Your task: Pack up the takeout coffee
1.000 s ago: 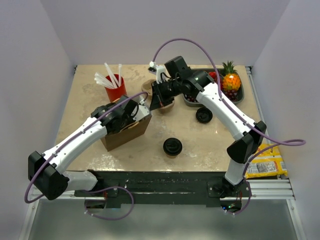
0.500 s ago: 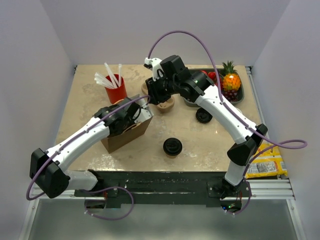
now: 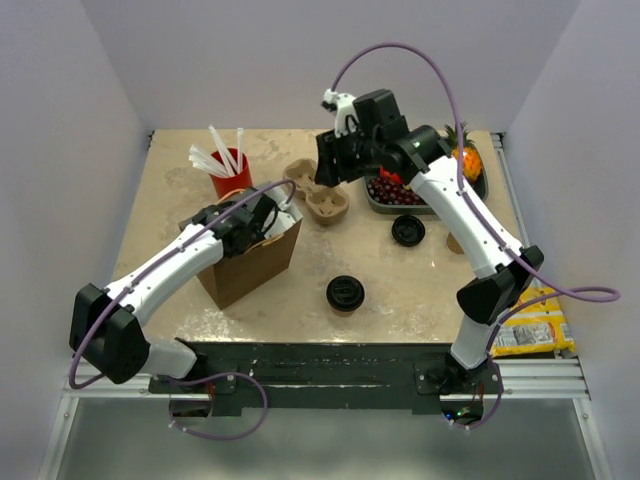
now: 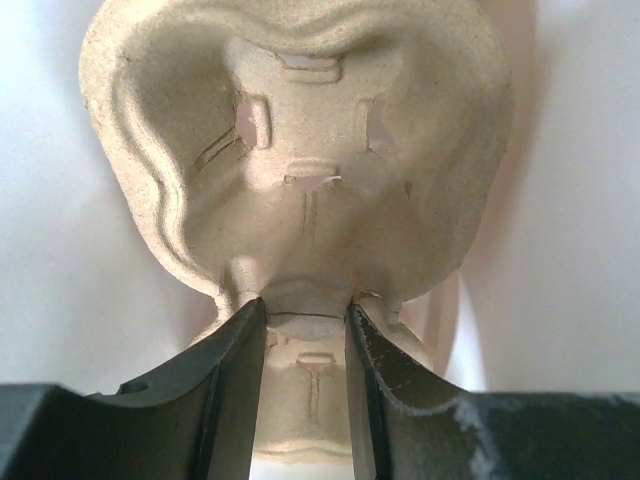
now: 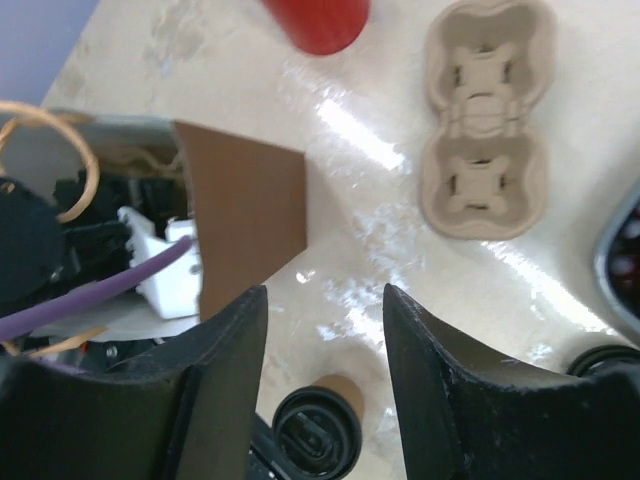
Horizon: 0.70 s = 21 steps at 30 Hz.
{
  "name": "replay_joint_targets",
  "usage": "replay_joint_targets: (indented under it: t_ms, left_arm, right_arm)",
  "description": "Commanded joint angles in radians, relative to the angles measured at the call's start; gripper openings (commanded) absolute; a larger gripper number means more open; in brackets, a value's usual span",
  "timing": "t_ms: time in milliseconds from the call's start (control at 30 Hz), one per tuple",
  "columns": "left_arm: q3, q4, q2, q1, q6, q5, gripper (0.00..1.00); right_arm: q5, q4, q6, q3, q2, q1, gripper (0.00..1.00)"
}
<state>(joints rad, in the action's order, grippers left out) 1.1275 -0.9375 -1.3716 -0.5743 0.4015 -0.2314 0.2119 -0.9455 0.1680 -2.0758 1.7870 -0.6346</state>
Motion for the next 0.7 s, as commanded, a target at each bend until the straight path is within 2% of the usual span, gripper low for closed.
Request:
replay_joint_targets:
  t_ms: [0,133,333,500,633,667]
  left_arm:
    - [-0.018,0.051,-0.001,0.027,-0.016,0.018,0.00]
    - [-0.035,0.062,-0.003,0.047,-0.059,0.030,0.00]
    - [-0.046,0.008,-0.014,0.163,-0.156,0.156,0.00]
    - [-0.152,0.129,0.091,0.183,-0.138,0.152,0.00]
    - [-0.156,0.175,0.114,0.183,-0.158,0.158,0.00]
    - [-0.152,0.174,0.108,0.183,-0.167,0.179,0.03]
  right_arm:
    - [0.117,0.034,0.022,-0.070,0.026,0.047,0.54]
    - [0.172,0.054,0.030,-0.040,0.023,0.047,0.54]
    - [0.190,0.073,0.033,-0.020,0.020,0.049,0.54]
    - [0.190,0.085,0.036,-0.006,0.012,0.049,0.54]
    - [0.182,0.085,0.030,0.002,-0.001,0.049,0.54]
    - [0.181,0.086,0.030,0.009,-0.003,0.049,0.54]
